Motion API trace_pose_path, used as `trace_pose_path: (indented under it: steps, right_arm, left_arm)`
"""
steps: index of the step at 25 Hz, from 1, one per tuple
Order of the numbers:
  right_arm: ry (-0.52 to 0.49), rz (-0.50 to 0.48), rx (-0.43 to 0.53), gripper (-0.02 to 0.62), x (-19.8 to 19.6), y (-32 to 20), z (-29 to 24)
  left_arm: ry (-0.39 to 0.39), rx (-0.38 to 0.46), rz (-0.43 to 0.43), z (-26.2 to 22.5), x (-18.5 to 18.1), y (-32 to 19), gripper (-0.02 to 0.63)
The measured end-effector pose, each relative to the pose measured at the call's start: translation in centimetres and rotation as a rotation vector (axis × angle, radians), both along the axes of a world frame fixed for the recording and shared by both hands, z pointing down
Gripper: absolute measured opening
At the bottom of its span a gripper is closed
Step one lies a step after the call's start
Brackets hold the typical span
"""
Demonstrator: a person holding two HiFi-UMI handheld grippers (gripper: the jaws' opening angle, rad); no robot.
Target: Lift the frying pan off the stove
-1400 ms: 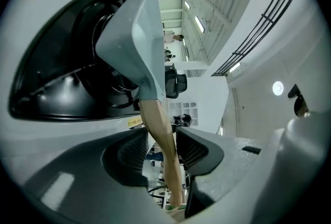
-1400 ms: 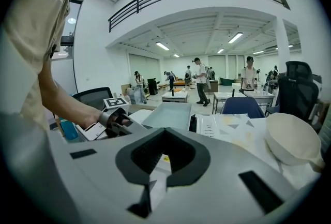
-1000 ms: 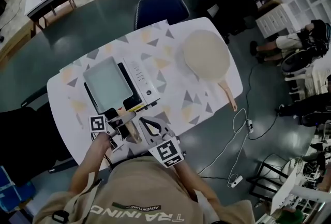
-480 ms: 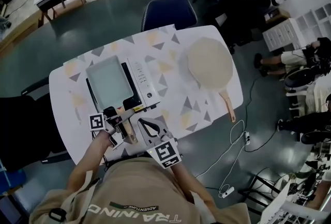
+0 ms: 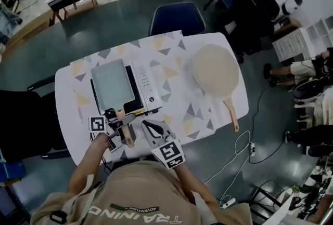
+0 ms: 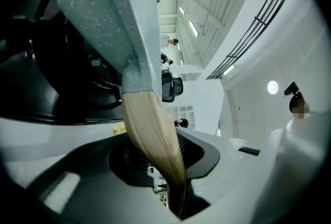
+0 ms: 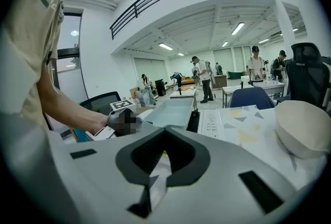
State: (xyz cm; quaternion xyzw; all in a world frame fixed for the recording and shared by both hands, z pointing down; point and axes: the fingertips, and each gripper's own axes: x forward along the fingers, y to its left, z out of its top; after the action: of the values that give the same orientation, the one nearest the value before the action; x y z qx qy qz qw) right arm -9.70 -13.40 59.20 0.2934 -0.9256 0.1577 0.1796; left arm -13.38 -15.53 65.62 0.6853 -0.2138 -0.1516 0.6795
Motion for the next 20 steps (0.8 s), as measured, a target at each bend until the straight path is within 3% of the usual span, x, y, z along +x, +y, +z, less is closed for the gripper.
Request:
trace_pose_path:
  steps: [18, 20]
  right_arm:
    - [-0.022, -0.028, 0.0, 0.0, 0.8, 1.0, -0.3]
    - [-0.026, -0.031, 0.005, 0.0, 0.6, 0.9, -0.5]
  left_arm:
    - [-0.091, 0.02, 0.075, -1.8, 0.0, 3.9, 0.112]
    - [-0.103, 0.066, 0.078, -2.4, -0.2, 3.8, 0.119]
